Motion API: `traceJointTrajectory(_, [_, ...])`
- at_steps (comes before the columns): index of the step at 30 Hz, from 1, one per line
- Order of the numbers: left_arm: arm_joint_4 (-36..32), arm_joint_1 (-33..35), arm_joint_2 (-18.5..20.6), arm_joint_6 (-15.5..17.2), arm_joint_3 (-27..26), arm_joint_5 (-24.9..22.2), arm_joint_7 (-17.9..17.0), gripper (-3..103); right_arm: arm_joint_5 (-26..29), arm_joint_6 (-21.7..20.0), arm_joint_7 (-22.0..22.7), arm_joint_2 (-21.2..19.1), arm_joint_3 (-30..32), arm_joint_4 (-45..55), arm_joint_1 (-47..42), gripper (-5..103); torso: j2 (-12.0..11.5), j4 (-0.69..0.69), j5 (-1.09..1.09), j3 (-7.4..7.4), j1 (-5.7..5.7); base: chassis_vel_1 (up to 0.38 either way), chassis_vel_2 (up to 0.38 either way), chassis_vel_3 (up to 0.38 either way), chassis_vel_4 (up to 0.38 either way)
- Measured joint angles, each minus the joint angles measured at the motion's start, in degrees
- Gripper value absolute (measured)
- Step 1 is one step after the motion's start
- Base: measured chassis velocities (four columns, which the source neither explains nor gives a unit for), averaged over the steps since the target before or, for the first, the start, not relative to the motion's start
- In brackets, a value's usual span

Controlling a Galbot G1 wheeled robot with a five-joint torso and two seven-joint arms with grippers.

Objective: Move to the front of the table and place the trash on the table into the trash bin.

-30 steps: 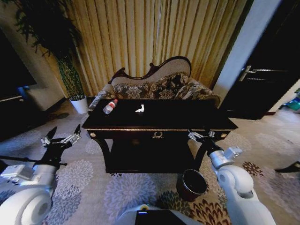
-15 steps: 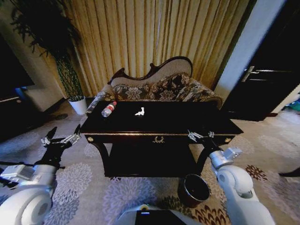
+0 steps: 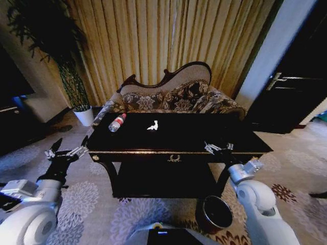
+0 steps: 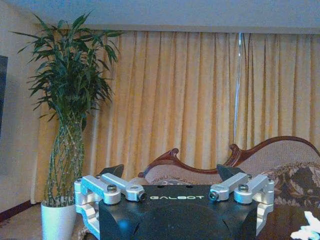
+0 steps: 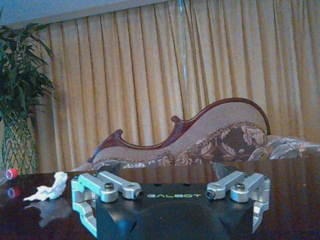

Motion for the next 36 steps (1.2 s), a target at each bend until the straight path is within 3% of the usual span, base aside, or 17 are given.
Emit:
traceJointTrajectory(22, [0.0, -0.1, -0.28, 0.0, 0.99, 0.55, -0.09, 100, 0.05, -0.01, 0.12, 0.02, -0.68, -0.49, 0.13, 100, 0.0, 0.0, 0.0, 0.0, 0.0, -0.078, 0.086, 0.079, -0.083])
traceJointTrajectory(36, [0.0, 0.02, -1.41, -0.13, 1.1, 1.01, -0.1, 100, 1.3, -5.55, 0.25, -2.34, -4.08, -3.01, 4.93, 100, 0.01, 0.0, 0.01, -0.01, -0.01, -0.022, 0.021, 0.02, -0.024])
